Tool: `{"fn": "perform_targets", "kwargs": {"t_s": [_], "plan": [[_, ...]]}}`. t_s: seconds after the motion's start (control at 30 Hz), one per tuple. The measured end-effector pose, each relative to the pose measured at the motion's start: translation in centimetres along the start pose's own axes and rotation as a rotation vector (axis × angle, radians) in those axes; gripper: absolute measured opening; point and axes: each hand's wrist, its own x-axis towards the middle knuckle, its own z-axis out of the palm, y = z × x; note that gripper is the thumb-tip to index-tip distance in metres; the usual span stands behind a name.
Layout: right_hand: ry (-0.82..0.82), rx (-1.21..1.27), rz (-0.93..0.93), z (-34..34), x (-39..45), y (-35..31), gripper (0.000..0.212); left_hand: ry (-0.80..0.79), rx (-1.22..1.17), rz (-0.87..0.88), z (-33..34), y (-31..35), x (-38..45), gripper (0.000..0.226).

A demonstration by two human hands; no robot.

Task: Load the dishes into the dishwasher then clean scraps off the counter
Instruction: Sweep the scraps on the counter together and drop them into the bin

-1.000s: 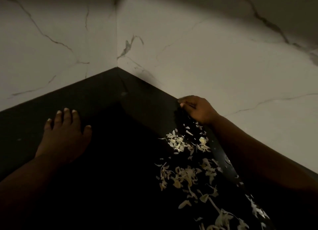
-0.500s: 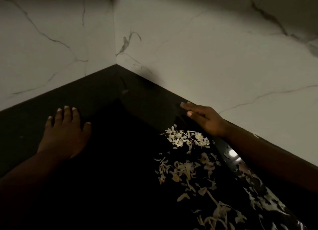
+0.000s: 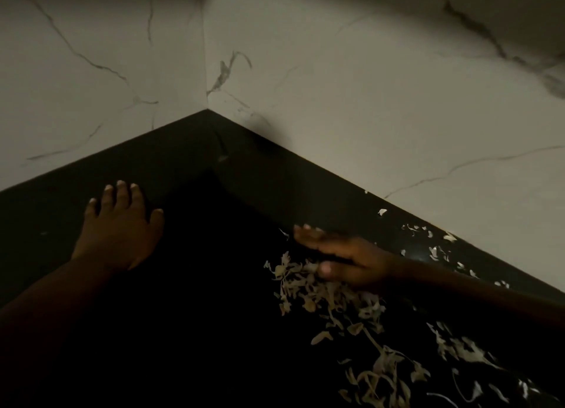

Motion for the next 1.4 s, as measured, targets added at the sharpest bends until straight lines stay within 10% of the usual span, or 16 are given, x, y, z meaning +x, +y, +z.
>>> {"fn": "perform_targets", "kwargs": {"t_s": [0.13,0.47,1.0,1.4], "plan": [[0.053,-0.032,0.178,-2.0,4.5,1.0,0.07,-0.005,0.003,-0.028,0.0,0.3,-0.2,0.069],[-0.194,-0.056,-0.172,2.3,0.7,-3.2,0.056,0.002,0.007,0.006,0.3,-0.3,0.0,0.069],[0.135,-0.702,0.424,11.4,2.4,-13.1,0.055,-0.082,-0.005,0.127,-0.4,2.8,-3.4,0.062],[0.317,-0.662,0.922,10.4,-9.9,-15.1,0.058,-0.1,-0.031,0.302,4.1,11.4,-19.7,0.072]]}}
